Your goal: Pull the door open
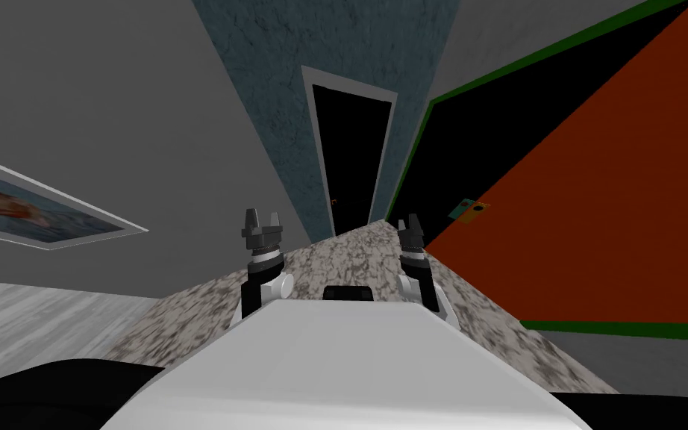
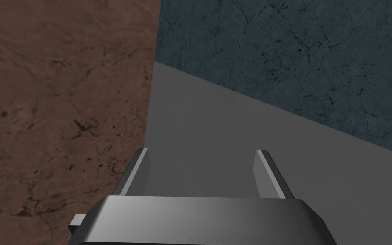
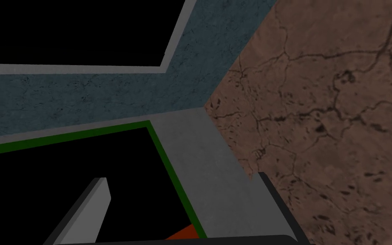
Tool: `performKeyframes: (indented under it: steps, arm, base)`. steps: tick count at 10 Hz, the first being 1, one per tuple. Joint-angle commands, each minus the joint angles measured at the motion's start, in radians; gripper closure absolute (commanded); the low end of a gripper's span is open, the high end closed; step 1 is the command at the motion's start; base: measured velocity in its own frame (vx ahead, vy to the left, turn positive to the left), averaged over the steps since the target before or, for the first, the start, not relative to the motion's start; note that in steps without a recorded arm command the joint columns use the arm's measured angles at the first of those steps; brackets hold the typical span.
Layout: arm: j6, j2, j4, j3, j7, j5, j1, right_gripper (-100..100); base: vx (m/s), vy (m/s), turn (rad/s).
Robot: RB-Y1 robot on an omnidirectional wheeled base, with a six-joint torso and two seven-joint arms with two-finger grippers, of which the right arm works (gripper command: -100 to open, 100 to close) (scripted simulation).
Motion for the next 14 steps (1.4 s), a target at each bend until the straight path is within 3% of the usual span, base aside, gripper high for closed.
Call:
performKeyframes:
  steps: [1,14]
  arm:
    - [-0.011,-0.008,0.044,-0.003,-0.004,-0.002,-0.018,-100]
    - [-0.089,-0.061,0.412,-0.024,-0.036,-0.016,-0.169,-100]
  base:
    - [0.086,0.027,0.068]
    - [0.088,0.019,0.085]
